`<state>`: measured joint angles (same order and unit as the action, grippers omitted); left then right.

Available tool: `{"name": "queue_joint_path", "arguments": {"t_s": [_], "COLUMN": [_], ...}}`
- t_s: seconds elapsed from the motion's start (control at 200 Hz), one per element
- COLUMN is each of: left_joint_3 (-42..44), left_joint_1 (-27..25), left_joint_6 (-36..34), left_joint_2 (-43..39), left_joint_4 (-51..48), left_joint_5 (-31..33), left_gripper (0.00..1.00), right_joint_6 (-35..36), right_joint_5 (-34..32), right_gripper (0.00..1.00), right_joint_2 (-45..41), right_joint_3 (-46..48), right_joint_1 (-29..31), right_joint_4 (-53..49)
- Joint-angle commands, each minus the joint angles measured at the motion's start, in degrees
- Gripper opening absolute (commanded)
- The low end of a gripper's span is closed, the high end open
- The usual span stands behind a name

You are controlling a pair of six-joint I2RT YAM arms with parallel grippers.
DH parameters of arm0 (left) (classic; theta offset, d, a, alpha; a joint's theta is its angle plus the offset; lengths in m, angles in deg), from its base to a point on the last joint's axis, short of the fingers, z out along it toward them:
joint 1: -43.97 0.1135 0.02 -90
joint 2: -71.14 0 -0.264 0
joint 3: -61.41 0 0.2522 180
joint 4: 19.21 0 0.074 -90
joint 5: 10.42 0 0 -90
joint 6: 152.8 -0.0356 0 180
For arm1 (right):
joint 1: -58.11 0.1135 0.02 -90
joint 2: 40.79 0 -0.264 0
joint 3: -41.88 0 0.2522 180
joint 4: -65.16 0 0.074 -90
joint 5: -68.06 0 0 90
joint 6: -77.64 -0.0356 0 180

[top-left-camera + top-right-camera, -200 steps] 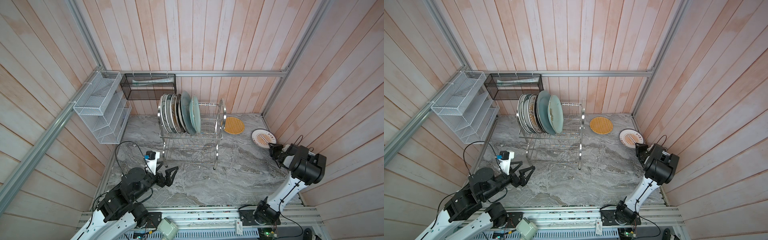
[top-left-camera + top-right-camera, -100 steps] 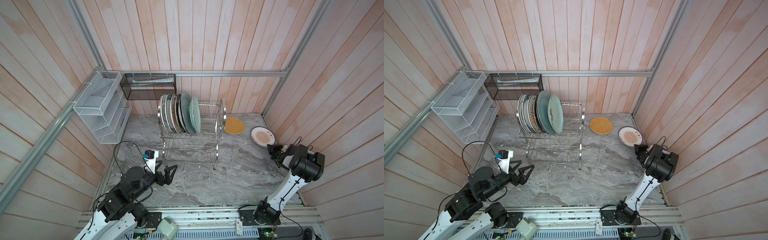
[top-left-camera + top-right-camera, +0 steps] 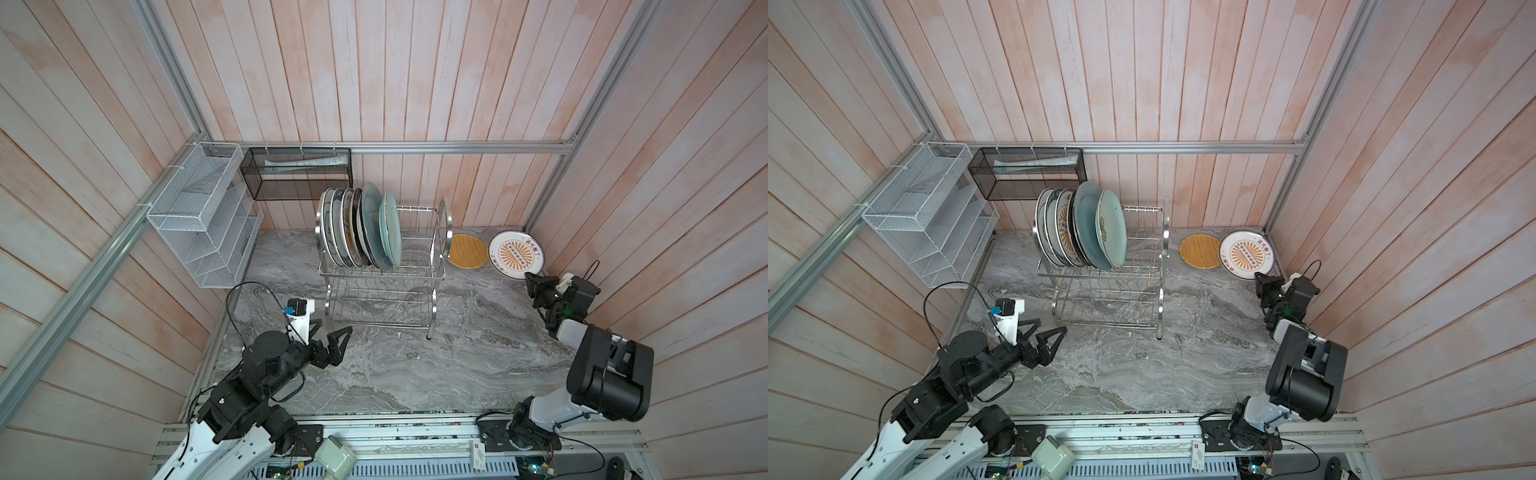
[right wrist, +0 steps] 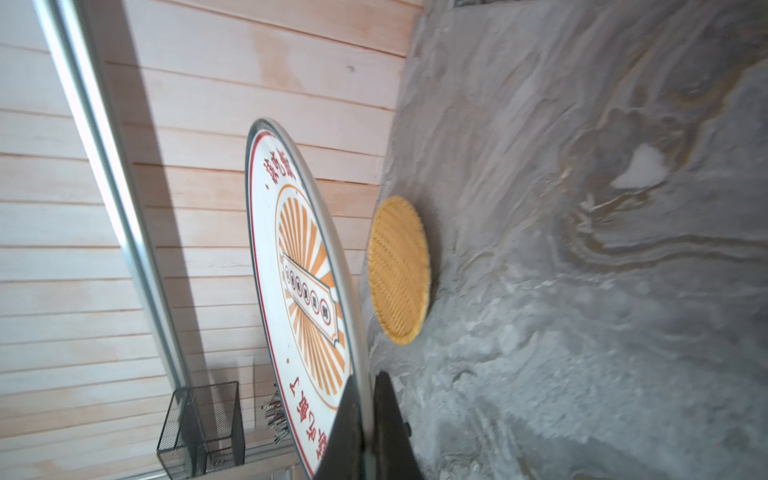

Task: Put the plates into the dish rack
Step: 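Grip the white sunburst plate's edge with the right gripper and tilt it up, then drag the white plate toward the robot with the right gripper while the left approaches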

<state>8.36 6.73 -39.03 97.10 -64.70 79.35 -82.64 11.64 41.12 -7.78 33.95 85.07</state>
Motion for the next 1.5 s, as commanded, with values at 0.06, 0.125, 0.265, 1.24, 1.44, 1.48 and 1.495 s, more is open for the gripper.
{"name": "queue_joint_path", "arguments": {"t_s": [0.06,0.125,0.265,1.24,1.44,1.48,1.495], "left_joint_3": [0.86,0.83,0.89,7.92,6.57,6.55,6.51], "left_joint_1": [0.43,0.54,0.59,-23.78,-25.62,-26.1,-26.2], "left_joint_6": [-0.36,-0.28,0.34,23.27,23.46,23.87,24.09], "left_joint_2": [0.77,1.03,1.2,33.99,39.03,39.99,40.53], "left_joint_4": [1.53,1.58,1.61,47.93,54.31,56.0,56.63], "left_joint_5": [-0.82,-0.7,0.03,-1.47,1.84,3.34,3.98], "left_gripper": [1.0,1.0,1.0,0.88,0.9,0.9,0.9], "right_joint_6": [1.46,1.22,2.96,-3.07,-5.84,-6.22,-6.33], "right_joint_5": [-5.6,-6.08,-6.99,-5.98,-7.36,-7.69,-7.88], "right_gripper": [0.0,0.0,0.0,0.0,0.0,0.0,0.0], "right_joint_2": [-13.07,-18.83,-30.89,-66.65,-71.59,-71.92,-71.97], "right_joint_3": [4.64,7.02,10.63,19.14,18.86,18.58,18.44], "right_joint_1": [3.26,3.72,4.92,16.16,20.49,21.56,21.92], "right_joint_4": [-15.06,-18.02,-28.09,-52.62,-54.27,-54.54,-54.66]}}
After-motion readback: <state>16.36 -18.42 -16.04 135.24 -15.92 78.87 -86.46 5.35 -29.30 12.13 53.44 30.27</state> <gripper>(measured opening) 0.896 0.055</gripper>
